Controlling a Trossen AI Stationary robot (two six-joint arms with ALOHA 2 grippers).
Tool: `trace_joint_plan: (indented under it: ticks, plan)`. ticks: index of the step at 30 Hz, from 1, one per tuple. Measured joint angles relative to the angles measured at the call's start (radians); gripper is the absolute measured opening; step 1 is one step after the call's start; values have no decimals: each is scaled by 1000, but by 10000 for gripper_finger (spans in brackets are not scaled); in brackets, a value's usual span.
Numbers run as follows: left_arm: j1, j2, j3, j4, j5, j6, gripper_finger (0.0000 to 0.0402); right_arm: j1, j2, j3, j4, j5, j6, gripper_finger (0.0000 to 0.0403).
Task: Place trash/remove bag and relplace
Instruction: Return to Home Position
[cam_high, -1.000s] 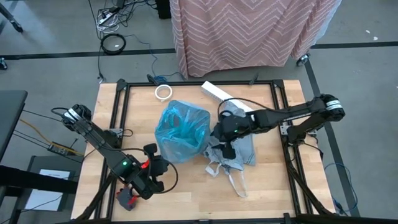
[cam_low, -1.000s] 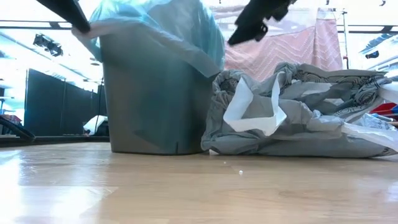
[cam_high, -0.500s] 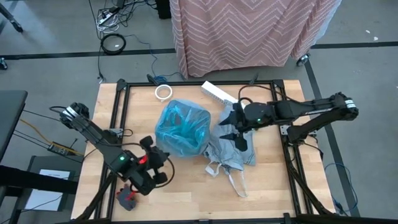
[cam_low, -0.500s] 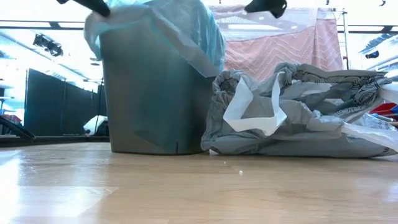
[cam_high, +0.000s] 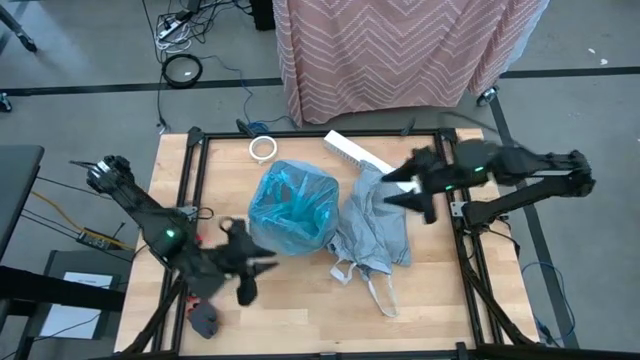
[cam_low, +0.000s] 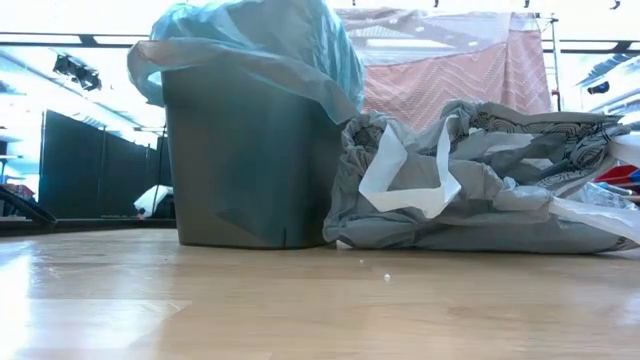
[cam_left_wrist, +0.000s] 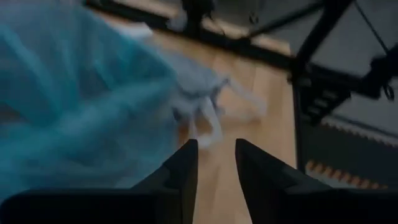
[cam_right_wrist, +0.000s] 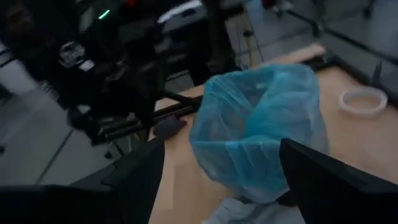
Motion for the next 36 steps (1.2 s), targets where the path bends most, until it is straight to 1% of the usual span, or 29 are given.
trace_joint_plan:
  ticks: [3,6,8,11,14,16,17,19,21,24,27,28,31,33,36]
  plan:
    - [1,-103,33,-25,-88,90,114,-7,-113,0,-67,-50,-90,305]
    - [-7,-253,76,-34,-197,246,105,-8,-245,0,-135,-57,-153,304]
    - [-15,-359,75,-37,-234,350,99,-8,-338,0,-192,-52,-207,306]
    - [-18,-518,20,-48,-243,424,90,-8,-492,-2,-290,-34,-248,306]
    - [-19,-663,-95,-22,-239,428,83,-8,-652,-53,-263,-20,-248,305]
    - [-19,-740,-208,19,-209,410,81,-8,-746,-132,-190,-22,-248,304]
    - [-19,-775,-276,66,-194,407,80,-8,-789,-185,-134,-31,-242,304]
    - [-19,-829,-427,212,-177,415,80,-9,-866,-303,-23,-88,-220,305]
    - [-20,-875,-578,395,-157,438,80,-9,-918,-438,100,-151,-179,306]
    - [-20,-922,-762,702,-83,503,78,-9,-927,-610,312,-203,-148,306]
    - [-32,-949,-891,922,-5,536,74,-6,-903,-749,480,-286,-91,306]
    - [-43,-952,-919,961,16,539,72,-4,-895,-795,545,-296,-83,306]
    - [-80,-959,-979,972,40,538,64,11,-892,-911,743,-336,-117,306]
    - [-105,-967,-1005,974,40,557,58,26,-902,-969,808,-348,-144,306]
    - [-140,-988,-1050,981,40,568,50,45,-903,-1066,847,-344,-161,306]
